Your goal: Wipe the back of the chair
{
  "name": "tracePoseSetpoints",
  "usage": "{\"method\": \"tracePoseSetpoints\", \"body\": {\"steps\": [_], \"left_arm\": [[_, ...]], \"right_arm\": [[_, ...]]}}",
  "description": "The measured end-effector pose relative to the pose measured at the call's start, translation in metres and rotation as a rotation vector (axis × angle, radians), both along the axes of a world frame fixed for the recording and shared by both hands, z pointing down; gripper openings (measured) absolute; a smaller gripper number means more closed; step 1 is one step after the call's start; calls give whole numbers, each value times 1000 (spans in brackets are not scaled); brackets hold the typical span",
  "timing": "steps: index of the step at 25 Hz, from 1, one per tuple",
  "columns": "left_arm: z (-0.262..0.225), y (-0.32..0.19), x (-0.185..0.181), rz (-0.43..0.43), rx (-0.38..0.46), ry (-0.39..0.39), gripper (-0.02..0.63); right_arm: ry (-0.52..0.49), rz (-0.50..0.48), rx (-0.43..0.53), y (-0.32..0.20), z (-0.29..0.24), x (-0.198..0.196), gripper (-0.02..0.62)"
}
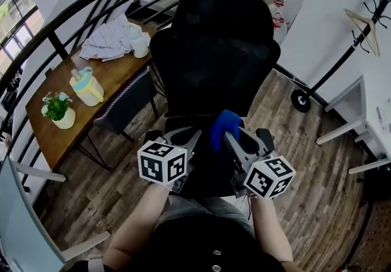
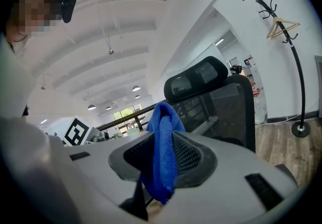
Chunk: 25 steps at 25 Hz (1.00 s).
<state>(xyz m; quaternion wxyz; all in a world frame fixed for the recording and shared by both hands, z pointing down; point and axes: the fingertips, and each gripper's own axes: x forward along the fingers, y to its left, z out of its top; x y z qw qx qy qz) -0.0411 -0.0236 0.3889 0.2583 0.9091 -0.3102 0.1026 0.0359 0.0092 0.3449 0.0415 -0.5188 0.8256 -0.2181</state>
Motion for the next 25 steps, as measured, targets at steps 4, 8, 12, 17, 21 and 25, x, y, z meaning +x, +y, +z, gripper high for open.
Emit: {"method": "tracePoseSetpoints", "body": {"steps": [4, 8, 12, 17, 21, 25], "left_arm": [[-10, -18, 3, -9, 30, 6, 49], [-23, -42, 5, -44, 57, 23, 49], [-40, -63, 12, -63, 87, 47, 49], [-65, -93, 17, -95, 164, 46, 49], [-84, -119, 16, -136, 206, 28, 49], [-103, -147, 12, -173, 259, -7, 48]], "right_arm": [[25, -47, 17, -17, -7, -1, 112], [41, -82, 43, -42, -19, -1, 112], [48, -103, 76, -68, -32, 5, 112], [61, -135, 115, -102, -48, 12, 112], [67, -162, 153, -132, -67, 9, 112], [70, -180, 205, -165, -93, 5, 112]]}}
